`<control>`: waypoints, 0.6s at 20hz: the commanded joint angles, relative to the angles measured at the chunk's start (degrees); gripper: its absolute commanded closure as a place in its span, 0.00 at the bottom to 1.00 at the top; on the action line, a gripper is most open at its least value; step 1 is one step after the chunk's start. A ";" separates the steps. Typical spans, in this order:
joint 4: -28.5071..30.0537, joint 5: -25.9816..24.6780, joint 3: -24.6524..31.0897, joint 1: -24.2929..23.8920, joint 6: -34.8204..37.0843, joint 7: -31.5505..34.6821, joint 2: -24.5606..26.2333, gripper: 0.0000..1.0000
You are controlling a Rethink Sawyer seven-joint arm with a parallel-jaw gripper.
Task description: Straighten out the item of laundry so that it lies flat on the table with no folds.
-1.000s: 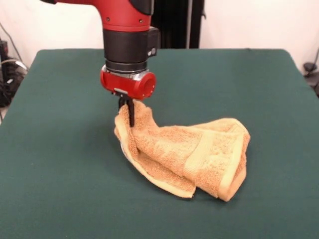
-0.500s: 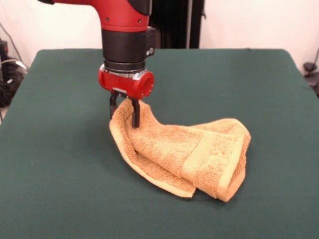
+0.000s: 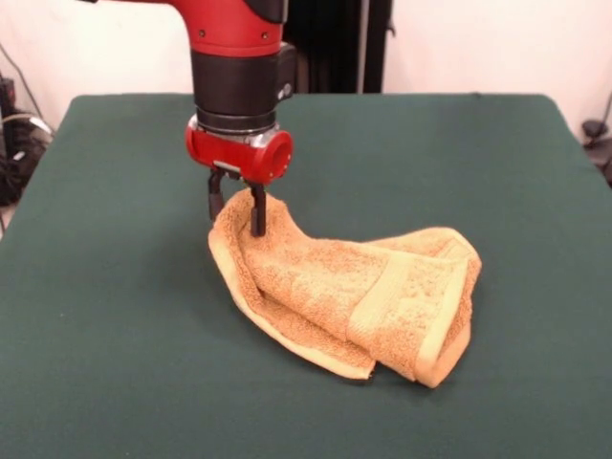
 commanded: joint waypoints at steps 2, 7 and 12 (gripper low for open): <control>6.51 0.74 8.30 -1.63 12.51 -13.42 -6.78 0.00; 10.55 2.73 9.42 -1.36 16.04 -11.27 -11.71 0.00; 9.86 1.59 9.23 0.06 15.47 -9.32 -10.72 0.00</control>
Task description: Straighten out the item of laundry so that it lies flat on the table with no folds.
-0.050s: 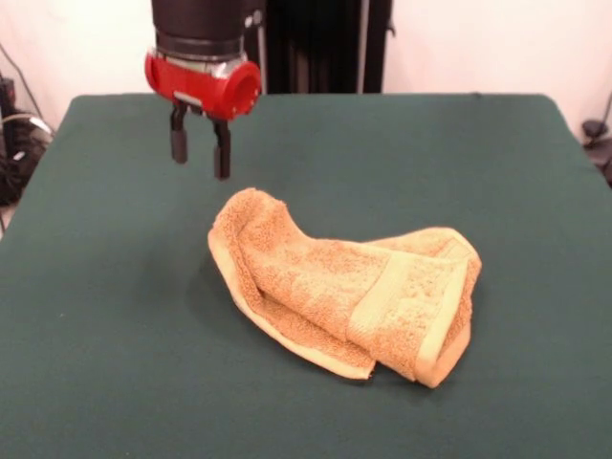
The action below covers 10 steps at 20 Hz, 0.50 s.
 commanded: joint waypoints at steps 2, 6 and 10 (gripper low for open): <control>6.13 0.96 6.52 3.46 5.53 -7.59 -0.48 0.00; 6.22 2.39 6.94 4.32 6.01 -5.43 -0.44 0.00; 6.36 4.18 6.75 5.65 7.25 -3.79 -0.92 0.00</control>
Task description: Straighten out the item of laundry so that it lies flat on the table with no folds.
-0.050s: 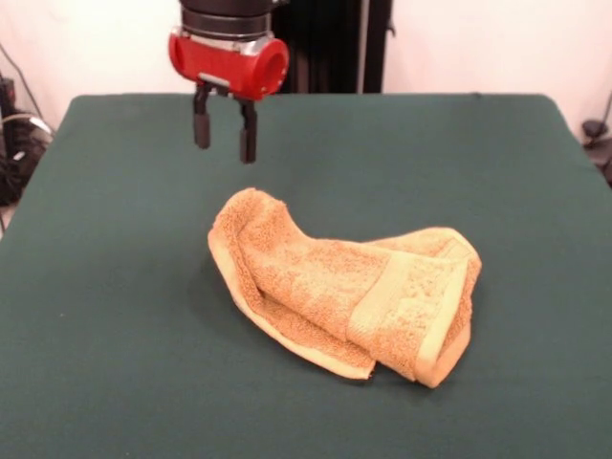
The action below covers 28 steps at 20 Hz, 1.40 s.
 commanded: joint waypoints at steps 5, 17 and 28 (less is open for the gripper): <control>4.92 4.94 5.55 5.20 7.29 -3.25 1.35 0.00; 2.74 8.18 4.52 9.14 8.34 -2.57 1.14 0.00; -2.17 6.53 3.25 13.92 7.62 -2.56 2.99 0.00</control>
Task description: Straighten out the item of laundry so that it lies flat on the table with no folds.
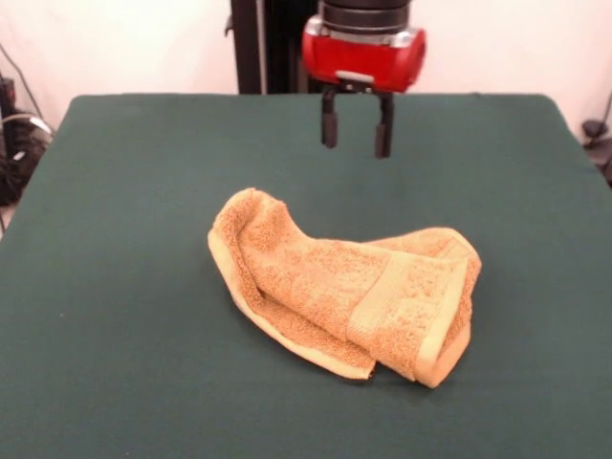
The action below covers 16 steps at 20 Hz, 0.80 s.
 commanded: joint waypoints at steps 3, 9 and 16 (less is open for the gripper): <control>-3.42 0.53 3.17 4.39 5.32 -2.83 4.64 0.00; -6.73 -1.34 2.66 6.51 1.58 -2.34 7.97 0.00; -12.33 -3.70 2.78 7.16 1.11 -5.45 13.58 0.00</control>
